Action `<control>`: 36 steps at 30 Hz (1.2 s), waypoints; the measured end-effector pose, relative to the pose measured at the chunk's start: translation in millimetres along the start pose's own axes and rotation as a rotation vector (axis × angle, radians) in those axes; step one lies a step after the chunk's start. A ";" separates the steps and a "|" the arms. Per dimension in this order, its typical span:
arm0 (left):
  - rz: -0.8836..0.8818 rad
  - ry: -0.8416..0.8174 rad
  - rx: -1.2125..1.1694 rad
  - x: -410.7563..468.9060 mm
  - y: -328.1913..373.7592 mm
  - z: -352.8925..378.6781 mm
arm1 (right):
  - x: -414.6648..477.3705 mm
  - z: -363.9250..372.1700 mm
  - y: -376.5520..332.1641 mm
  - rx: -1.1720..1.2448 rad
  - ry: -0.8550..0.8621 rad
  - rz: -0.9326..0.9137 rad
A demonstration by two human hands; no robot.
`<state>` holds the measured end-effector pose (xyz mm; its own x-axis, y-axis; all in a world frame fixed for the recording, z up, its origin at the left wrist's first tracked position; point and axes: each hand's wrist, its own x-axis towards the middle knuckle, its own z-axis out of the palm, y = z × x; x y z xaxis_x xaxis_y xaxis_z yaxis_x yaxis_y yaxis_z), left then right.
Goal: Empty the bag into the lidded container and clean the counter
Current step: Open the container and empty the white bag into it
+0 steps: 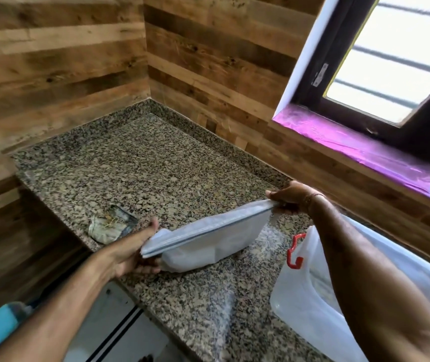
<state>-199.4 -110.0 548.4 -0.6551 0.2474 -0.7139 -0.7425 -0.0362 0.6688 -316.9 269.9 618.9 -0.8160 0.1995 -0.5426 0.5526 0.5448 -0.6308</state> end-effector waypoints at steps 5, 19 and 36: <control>0.009 -0.009 -0.069 11.4 -5.0 1.5 | 13.4 3.1 -4.7 -0.419 -0.069 0.002; -0.084 -0.086 -0.204 25.8 -15.0 -9.2 | 37.0 -1.8 -8.6 -0.371 -0.264 0.026; -0.060 0.159 -0.370 29.0 -21.4 -20.1 | 39.2 7.8 0.8 -0.567 -0.082 0.098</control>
<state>-205.3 -121.6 509.3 -0.6012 0.1075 -0.7918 -0.7609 -0.3795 0.5263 -347.2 271.7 592.9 -0.7371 0.2198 -0.6390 0.4297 0.8823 -0.1921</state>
